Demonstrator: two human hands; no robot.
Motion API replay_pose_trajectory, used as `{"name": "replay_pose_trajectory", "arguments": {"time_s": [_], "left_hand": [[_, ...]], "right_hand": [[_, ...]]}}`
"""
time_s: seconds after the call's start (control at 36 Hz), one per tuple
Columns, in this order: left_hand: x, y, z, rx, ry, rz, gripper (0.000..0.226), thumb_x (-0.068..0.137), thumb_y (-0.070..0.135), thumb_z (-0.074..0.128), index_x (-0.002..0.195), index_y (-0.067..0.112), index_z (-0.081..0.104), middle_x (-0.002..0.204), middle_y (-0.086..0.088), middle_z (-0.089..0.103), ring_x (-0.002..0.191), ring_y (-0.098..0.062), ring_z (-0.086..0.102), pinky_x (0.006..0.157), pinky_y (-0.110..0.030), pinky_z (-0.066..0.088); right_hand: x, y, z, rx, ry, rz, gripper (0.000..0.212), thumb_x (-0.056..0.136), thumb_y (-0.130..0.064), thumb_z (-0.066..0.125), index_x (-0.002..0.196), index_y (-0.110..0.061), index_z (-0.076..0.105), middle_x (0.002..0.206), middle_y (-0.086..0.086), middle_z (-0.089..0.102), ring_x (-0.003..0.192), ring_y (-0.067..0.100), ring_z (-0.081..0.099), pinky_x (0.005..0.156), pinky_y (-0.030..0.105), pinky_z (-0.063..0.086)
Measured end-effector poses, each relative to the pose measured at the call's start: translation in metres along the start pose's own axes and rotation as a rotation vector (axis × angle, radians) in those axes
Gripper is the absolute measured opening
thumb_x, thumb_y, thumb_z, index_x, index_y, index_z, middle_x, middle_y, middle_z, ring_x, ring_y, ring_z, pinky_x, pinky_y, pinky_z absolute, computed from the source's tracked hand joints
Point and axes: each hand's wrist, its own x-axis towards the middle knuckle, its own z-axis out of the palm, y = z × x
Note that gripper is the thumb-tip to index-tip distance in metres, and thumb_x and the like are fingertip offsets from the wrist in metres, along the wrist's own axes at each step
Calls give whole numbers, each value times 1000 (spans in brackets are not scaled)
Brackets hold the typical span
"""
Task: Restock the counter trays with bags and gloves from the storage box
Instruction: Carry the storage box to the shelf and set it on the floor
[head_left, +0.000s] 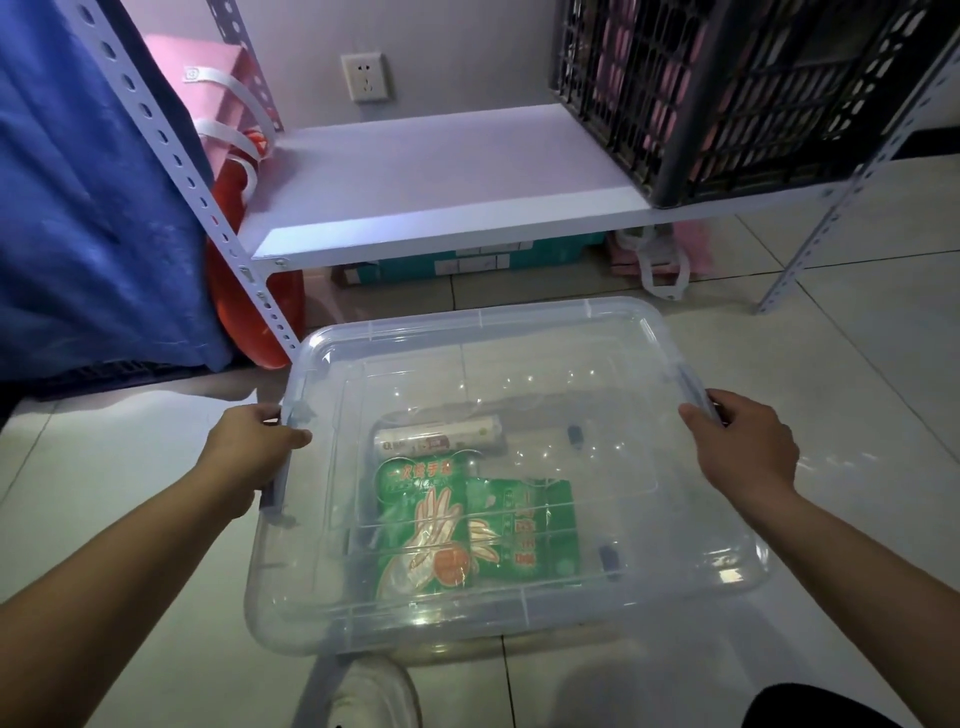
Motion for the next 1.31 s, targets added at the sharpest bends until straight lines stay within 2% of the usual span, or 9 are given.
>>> {"name": "replay_pose_trajectory", "arguments": {"time_s": [0.19,0.31,0.47,0.56,0.72,0.89,0.97,1.19,1.31], "left_hand": [[-4,-4,-3,-1,-33,12,52,88,20,71,137,17,53,109,-13,64,84,-33,61,55,-34,50],[-26,-12,-21,44,-205,-98,62,83,25,76,138,22,47,111,-11,62,90,-29,63,54,-36,53],[-84,-64,-46,-88,-409,-180,50,73,39,79,119,26,63,110,-1,73,101,-26,68,72,-42,59],[-108,-93,-38,-305,-456,-177,46,76,30,76,120,23,67,116,-3,73,105,-26,70,88,-46,55],[-125,-110,-7,-671,-320,-152,35,78,17,68,113,17,66,122,-7,70,111,-28,66,89,-48,52],[-119,-72,-23,-716,-222,-119,43,76,15,68,118,10,66,121,-8,70,115,-31,63,89,-51,52],[-125,-50,-35,-719,-208,-109,33,80,10,64,112,5,67,118,-12,68,106,-32,64,86,-53,52],[-145,-2,-79,-794,-199,33,43,73,18,64,115,11,68,121,-4,71,114,-27,63,83,-47,52],[-129,47,-105,-846,-223,126,45,77,18,62,120,5,65,119,-15,70,101,-30,70,77,-44,61]], "right_hand": [[-5,-2,-5,207,-46,74,20,84,-41,69,91,-22,71,76,-9,66,71,16,63,59,27,43],[-14,2,-20,378,-175,241,46,78,-39,79,117,-17,69,106,1,69,93,24,65,79,36,51],[-62,37,-55,616,-408,416,25,73,-26,82,95,-14,77,79,-1,77,67,15,69,66,31,50],[-79,48,-63,710,-508,467,22,79,-13,75,101,-16,75,90,1,79,78,15,72,73,35,53],[-83,39,-62,893,-597,570,37,80,4,66,112,-16,65,97,5,75,84,27,67,76,42,54],[-68,15,-71,1036,-619,581,40,72,-13,70,110,-25,69,103,1,74,92,26,65,92,56,51],[-60,-4,-81,1064,-611,585,33,81,-12,68,112,-24,68,103,4,69,92,26,63,92,58,48],[-43,-52,-127,1185,-607,385,45,69,-18,69,113,-28,71,116,0,73,110,28,64,97,60,47],[-5,-95,-143,1268,-562,298,55,72,-17,69,126,-23,64,129,7,66,119,34,59,97,66,44]]}}
